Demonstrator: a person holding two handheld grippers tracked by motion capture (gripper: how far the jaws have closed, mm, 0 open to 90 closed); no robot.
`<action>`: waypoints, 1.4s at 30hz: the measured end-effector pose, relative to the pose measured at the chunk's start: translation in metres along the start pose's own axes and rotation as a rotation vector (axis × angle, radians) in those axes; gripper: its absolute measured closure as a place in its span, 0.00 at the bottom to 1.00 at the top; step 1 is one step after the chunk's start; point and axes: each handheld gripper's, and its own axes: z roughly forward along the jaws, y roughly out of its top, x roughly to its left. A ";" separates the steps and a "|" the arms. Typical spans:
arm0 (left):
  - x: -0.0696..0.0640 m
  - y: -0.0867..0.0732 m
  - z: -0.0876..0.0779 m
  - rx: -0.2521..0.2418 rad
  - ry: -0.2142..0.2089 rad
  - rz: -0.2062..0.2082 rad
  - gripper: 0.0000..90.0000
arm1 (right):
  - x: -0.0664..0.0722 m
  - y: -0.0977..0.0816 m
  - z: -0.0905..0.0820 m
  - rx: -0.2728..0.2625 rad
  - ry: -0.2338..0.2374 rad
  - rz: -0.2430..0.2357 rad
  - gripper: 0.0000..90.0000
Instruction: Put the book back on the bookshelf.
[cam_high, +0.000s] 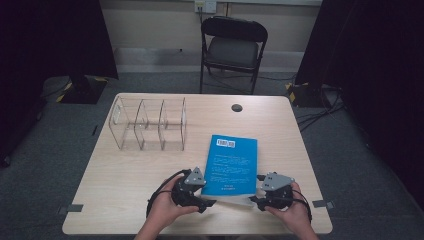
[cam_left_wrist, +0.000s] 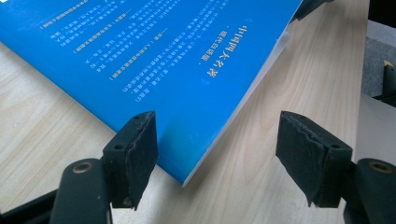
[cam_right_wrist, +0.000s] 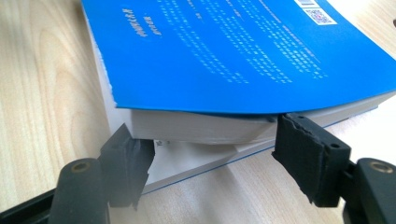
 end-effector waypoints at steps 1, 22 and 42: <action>0.000 0.000 0.001 -0.003 -0.001 -0.007 0.33 | 0.000 0.000 0.000 0.002 0.003 -0.006 0.31; -0.014 0.027 0.020 -0.025 -0.030 0.069 0.31 | 0.000 0.001 -0.003 0.002 0.036 0.070 0.30; -0.033 0.057 0.058 -0.016 -0.106 0.142 0.34 | 0.003 0.001 -0.015 -0.010 0.019 0.055 0.27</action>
